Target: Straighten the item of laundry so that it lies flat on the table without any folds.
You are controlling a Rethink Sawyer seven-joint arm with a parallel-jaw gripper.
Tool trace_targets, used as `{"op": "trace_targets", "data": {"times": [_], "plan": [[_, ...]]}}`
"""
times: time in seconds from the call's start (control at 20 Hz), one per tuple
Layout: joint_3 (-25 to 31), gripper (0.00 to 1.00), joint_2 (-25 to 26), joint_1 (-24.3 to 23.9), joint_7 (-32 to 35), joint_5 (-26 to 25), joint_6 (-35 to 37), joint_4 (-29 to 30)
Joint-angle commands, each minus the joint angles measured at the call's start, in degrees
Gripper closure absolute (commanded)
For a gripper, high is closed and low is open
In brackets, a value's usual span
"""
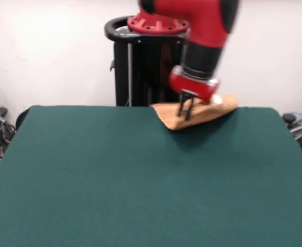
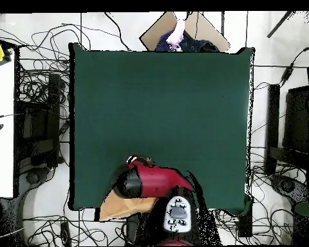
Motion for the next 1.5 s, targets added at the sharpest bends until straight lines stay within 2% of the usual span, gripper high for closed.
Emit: {"op": "trace_targets", "data": {"times": [0.05, 0.15, 0.5, 0.7, 0.85, 1.1, 1.5], "plan": [[6.55, 1.00, 5.86, -7.08, -8.88, -11.10, -2.59, -5.24], [6.59, 1.00, 9.03, -6.82, -7.15, -12.94, -2.82, -8.85], [6.00, 1.00, 7.57, -4.28, -3.03, -15.13, 3.28, -12.08], [6.42, 1.00, 6.50, -4.60, -3.41, -15.31, 5.01, -12.53], [8.72, 1.00, 6.86, -7.67, -7.38, -16.68, 6.31, -14.50], [17.12, 1.00, 7.92, -16.75, -18.40, -20.53, 11.98, -19.61], [26.74, 1.00, 10.73, -25.87, -29.32, -24.85, 19.26, -24.60]]}}
